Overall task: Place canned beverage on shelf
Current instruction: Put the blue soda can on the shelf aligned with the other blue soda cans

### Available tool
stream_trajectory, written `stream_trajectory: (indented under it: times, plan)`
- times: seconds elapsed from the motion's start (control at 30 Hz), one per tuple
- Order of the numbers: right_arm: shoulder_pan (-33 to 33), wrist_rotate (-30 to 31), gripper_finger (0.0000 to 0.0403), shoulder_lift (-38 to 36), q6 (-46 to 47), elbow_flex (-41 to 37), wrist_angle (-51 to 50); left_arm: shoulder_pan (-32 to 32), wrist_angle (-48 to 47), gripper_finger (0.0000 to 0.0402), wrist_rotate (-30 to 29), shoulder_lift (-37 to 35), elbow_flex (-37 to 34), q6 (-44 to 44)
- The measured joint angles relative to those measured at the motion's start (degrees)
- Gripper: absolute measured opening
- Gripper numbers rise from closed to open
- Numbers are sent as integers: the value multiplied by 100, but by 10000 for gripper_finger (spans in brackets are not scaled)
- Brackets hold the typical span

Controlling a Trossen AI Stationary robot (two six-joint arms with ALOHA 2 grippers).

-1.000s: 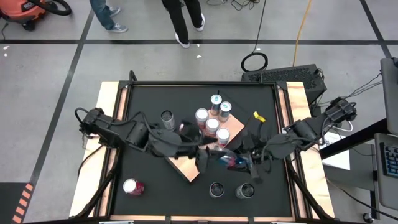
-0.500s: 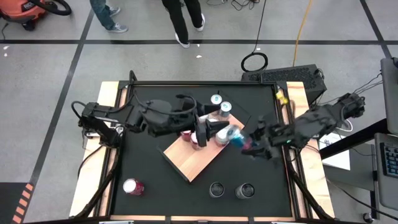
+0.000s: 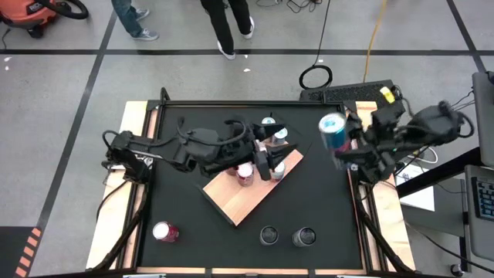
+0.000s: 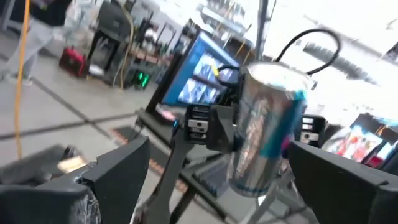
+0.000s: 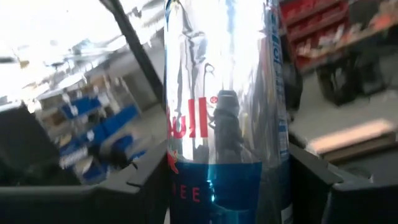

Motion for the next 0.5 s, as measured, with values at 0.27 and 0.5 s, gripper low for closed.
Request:
stream_trajectory:
  times: [0.27, 0.5]
  plan:
    - [-2, 347, 219, -15, -642, 0, 1022, -4, 1606, 384, -221, 573, 0, 829]
    - [-9, 378, 219, 210, -775, 0, 1497, 39, 2157, 384, -236, 817, 0, 879]
